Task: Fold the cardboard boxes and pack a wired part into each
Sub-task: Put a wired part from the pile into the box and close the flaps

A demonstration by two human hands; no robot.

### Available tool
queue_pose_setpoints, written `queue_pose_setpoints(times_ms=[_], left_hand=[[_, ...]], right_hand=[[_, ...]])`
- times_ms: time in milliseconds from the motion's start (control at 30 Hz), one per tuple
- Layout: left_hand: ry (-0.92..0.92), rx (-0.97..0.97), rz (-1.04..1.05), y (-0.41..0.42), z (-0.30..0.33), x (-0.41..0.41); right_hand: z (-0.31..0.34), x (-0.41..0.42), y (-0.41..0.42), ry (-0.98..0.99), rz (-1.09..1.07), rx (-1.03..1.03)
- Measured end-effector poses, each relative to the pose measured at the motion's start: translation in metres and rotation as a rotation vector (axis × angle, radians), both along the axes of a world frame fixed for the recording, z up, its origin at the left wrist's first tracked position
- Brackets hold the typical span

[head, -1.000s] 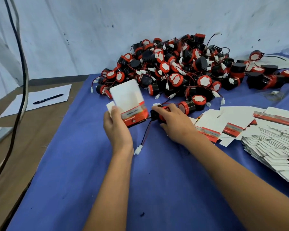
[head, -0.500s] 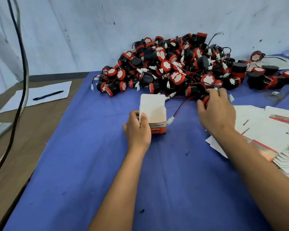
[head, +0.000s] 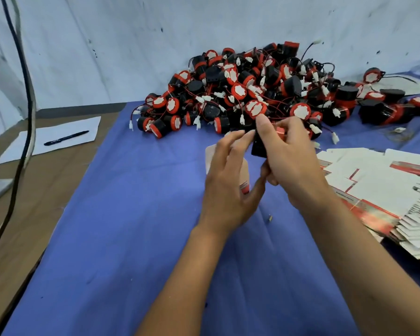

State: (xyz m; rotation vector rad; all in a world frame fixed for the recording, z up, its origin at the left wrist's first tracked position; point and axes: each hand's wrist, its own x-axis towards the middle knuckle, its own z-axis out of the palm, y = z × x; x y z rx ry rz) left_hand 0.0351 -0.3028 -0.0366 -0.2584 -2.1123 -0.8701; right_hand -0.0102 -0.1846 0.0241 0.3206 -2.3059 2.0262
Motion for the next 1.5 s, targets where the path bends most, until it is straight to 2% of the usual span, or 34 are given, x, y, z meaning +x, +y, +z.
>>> queue_pose_setpoints(times_ms=[100,167,267,367,467,533,633,733,833,933,1033,1200,1333,1500], left_hand=[[-0.011,0.170,0.026,0.000,0.003,0.002],[0.007,0.266,0.009,-0.007,0.007,0.005],[-0.005,0.271,0.030,-0.012,0.015,0.013],[-0.008,0.324,0.047,-0.017,0.020,0.015],[0.008,0.375,0.028,-0.019,0.020,0.015],[0.044,0.402,0.034,-0.019,0.019,0.014],[0.091,0.473,0.149,-0.029,0.010,0.010],[-0.144,0.633,0.162,-0.039,0.000,0.003],[-0.367,0.590,0.070,-0.034,-0.005,-0.005],[-0.393,0.514,0.089,-0.034,-0.019,-0.011],[-0.448,0.597,0.099,-0.042,-0.025,-0.012],[-0.492,0.798,0.008,-0.041,-0.020,-0.012],[-0.481,0.947,-0.136,-0.041,-0.016,-0.010],[-0.455,0.914,-0.069,-0.031,-0.017,-0.011]], right_hand=[[0.011,0.017,-0.001,0.154,0.108,0.132],[0.017,0.022,0.002,0.244,0.255,0.258],[0.020,0.022,0.006,0.412,0.492,0.571],[0.020,0.015,0.011,0.613,0.362,0.721],[0.022,0.009,0.012,0.801,0.306,0.668],[0.023,0.009,0.011,0.792,0.278,0.497],[0.029,0.011,0.007,0.785,0.189,0.197],[0.035,0.016,-0.008,0.732,0.212,0.129],[0.025,0.023,-0.034,0.655,0.357,0.241],[0.004,0.021,-0.052,0.537,0.498,0.447],[-0.012,0.010,-0.046,0.548,0.403,0.652],[-0.018,-0.002,-0.026,0.460,0.334,0.820],[-0.018,-0.003,-0.027,0.493,0.301,0.899],[-0.028,0.003,-0.035,0.531,0.339,1.005]])
